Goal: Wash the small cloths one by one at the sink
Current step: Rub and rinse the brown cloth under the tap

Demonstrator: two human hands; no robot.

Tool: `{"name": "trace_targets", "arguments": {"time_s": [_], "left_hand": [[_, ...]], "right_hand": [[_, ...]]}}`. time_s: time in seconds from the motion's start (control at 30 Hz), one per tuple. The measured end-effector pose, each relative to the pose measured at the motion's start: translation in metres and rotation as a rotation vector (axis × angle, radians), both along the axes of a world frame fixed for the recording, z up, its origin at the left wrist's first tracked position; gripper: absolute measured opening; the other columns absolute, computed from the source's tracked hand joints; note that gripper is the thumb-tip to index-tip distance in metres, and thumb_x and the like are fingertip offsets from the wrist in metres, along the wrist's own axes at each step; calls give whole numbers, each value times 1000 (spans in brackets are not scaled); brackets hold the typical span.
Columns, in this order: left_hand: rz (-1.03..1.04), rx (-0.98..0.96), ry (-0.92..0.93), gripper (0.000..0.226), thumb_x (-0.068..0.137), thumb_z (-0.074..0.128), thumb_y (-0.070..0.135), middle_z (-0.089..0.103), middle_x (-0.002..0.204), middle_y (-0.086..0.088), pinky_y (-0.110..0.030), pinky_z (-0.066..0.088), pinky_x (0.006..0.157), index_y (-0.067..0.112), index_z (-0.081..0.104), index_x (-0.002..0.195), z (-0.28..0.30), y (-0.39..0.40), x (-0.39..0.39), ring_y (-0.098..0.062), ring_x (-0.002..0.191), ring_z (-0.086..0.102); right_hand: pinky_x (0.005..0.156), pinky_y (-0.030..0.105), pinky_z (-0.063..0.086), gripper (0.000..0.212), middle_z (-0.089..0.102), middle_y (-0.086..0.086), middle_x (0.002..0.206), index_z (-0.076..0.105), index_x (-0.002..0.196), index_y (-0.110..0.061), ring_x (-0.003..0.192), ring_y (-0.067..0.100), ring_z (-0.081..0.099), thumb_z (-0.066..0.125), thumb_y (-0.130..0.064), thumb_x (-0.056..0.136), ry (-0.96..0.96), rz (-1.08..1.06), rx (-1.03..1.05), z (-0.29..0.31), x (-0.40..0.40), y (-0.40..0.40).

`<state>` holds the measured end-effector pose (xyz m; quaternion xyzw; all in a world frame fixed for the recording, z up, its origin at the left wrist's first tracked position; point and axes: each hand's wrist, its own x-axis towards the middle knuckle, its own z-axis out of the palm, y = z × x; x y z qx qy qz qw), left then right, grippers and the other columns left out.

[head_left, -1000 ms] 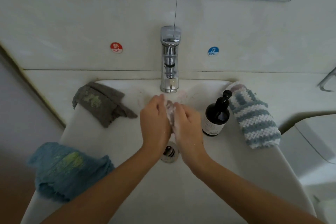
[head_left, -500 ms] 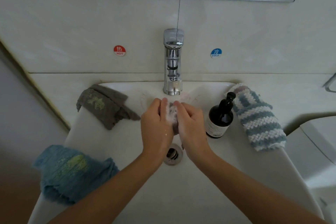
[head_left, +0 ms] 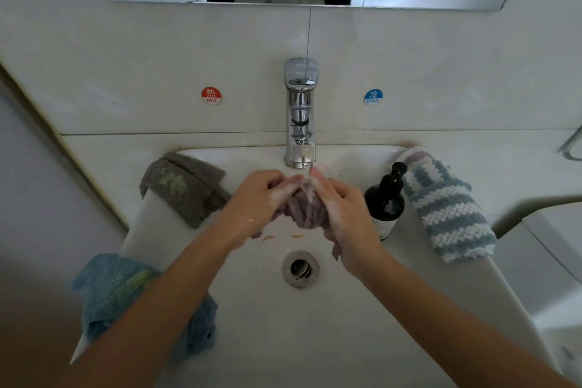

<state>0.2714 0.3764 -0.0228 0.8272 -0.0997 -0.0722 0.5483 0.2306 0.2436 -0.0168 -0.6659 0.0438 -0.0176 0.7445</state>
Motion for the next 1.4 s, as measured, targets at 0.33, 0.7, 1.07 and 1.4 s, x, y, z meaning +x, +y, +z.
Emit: {"name": "trace_targets", "arguments": {"time_s": [0.33, 0.7, 1.07, 1.4], "left_hand": [[-315, 158, 165, 13, 88, 64, 6, 56, 70, -13, -31, 47, 47, 8, 63, 101, 14, 45, 6, -21, 54, 53], [-250, 287, 87, 10, 85, 72, 19, 58, 57, 11, -16, 41, 54, 13, 65, 82, 8, 42, 9, -2, 53, 52], [-94, 89, -71, 15, 94, 58, 12, 52, 73, 2, -19, 38, 52, 18, 50, 105, -2, 10, -5, 0, 50, 46], [10, 108, -210, 19, 96, 50, 41, 59, 76, 6, -33, 46, 65, 22, 53, 92, -12, -13, -19, -10, 70, 58]], "right_hand": [[34, 10, 26, 7, 45, -12, 43, 58, 89, -6, 31, 2, 37, 61, -8, 95, -4, 151, -247, -1, 5, -22], [42, 29, 52, 11, 57, 3, 68, 60, 88, -8, 44, 13, 56, 58, -13, 98, -107, 10, -277, -18, 12, -22], [57, 50, 51, 21, 52, 2, 65, 56, 80, -15, 61, 19, 52, 53, -17, 100, -190, -137, -359, -33, 24, -28], [47, 23, 33, 44, 37, -3, 50, 43, 60, -10, 46, 6, 34, 58, -28, 97, -260, -371, -405, -27, 21, -28]]}}
